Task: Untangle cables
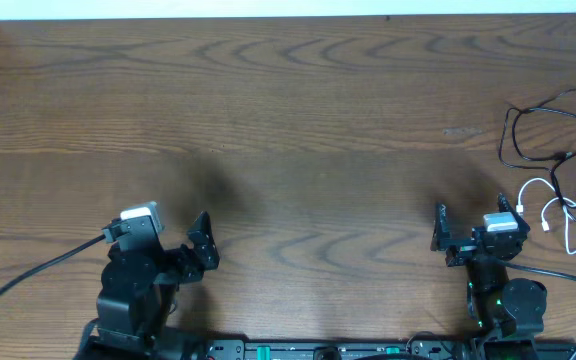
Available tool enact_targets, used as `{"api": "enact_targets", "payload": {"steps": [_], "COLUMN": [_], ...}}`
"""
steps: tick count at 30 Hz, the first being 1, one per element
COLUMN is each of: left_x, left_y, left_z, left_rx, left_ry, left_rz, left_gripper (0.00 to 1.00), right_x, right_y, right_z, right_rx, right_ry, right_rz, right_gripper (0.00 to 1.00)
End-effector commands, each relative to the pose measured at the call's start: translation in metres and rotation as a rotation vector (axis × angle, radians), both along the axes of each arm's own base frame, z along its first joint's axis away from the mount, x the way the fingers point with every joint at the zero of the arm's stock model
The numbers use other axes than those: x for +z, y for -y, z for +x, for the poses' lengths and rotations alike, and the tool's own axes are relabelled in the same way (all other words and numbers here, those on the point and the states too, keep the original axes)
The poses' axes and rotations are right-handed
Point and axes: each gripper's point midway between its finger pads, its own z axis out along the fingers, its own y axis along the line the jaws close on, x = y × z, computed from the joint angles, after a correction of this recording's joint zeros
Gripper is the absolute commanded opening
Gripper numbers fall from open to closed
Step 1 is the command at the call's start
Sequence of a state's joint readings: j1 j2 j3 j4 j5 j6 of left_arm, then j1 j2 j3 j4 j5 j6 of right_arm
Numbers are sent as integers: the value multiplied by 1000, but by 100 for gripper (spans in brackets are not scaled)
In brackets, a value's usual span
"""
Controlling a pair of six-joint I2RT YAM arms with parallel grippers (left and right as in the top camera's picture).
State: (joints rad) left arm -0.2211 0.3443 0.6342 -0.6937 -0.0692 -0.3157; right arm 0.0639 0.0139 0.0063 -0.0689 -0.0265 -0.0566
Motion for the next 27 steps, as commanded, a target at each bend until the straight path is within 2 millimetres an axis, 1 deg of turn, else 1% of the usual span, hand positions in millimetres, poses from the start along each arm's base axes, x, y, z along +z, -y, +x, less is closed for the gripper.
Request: {"api": "enact_targets", "payload": {"steps": [1,6,9,11,14,18,21,23,26,27], "left_x": [-13,-21,-25,-24,-20,-20,-24,-27,-43,-51], "left_y": [4,-7,-8,-8,-8,-7,-7,-7,-7,-7], "left_z": [5,20,26,30,35,40,41,41,41,41], "left_rx": [-54,-3,-5,-13,-22,-55,-68,-73,-80,-84], "left_ry": [87,266,338,396,485,566,571,558,495,462], "left_rz": [5,-12,-20,-15,20,117,200,219,216,214], "left_gripper": [98,98,98,98,98,98,98,98,98,98], "right_x": [1,1,1,1,1,1,1,1,1,1], "right_y": [0,0,0,0,0,0,0,0,0,0], "right_z": [0,0,0,0,0,0,0,0,0,0], "right_rx": [2,2,2,1,2,2,2,1,2,2], "right_ry": [6,6,6,6,6,6,6,6,6,6], "right_rz": [-11,-11,-11,-11,-11,-11,-11,-11,-11,-11], "right_gripper": [99,99,99,99,99,99,99,99,99,99]}}
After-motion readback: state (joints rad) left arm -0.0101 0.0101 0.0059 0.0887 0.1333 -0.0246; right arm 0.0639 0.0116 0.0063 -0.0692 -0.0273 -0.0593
